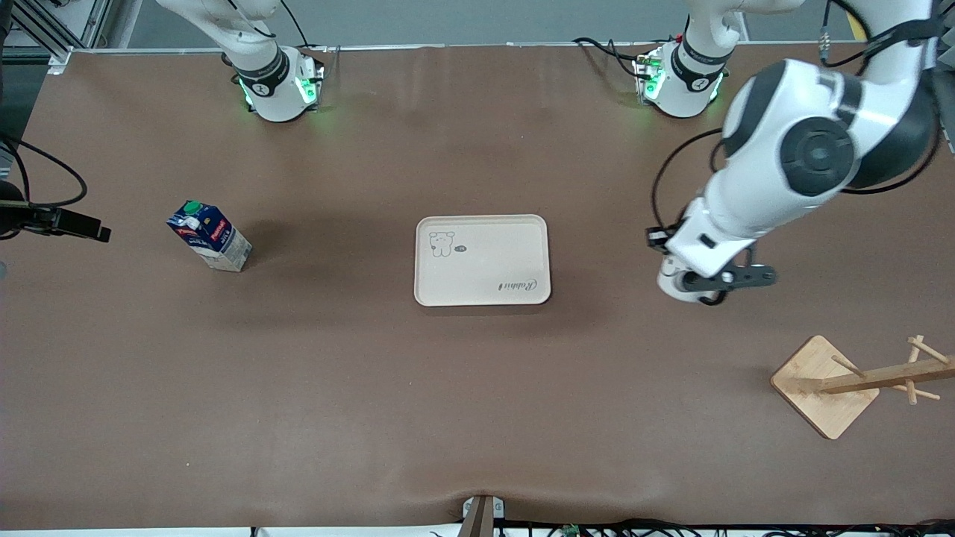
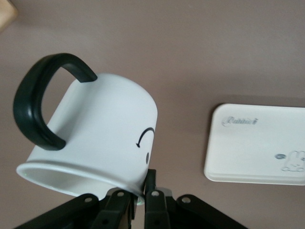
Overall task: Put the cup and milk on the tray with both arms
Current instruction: 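Carry the mug to the tray while the right gripper reaches the milk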
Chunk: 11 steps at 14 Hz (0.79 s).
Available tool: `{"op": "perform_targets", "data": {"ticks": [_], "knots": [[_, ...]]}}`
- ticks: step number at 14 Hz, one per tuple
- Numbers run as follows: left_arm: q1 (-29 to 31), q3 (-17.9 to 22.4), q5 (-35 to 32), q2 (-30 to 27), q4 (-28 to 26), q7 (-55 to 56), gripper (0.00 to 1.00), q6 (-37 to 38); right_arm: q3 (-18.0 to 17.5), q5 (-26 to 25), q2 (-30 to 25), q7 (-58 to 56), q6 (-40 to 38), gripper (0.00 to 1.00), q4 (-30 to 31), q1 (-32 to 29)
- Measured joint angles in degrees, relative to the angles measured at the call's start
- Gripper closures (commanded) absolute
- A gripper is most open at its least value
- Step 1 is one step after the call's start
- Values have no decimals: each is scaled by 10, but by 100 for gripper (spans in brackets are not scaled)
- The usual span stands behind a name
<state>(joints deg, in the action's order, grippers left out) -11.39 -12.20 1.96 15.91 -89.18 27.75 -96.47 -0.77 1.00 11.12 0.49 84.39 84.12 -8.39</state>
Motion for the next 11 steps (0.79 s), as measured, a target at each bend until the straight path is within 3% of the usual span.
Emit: {"op": "perform_targets", "data": {"ticks": [6, 11], "knots": [[-82, 0, 94, 104, 39, 160, 100, -2, 2, 0, 12, 0, 4, 0, 28, -3], [-135, -1, 147, 184, 74, 239, 100, -9, 2, 0, -7, 22, 73, 0, 108, -3]]}}
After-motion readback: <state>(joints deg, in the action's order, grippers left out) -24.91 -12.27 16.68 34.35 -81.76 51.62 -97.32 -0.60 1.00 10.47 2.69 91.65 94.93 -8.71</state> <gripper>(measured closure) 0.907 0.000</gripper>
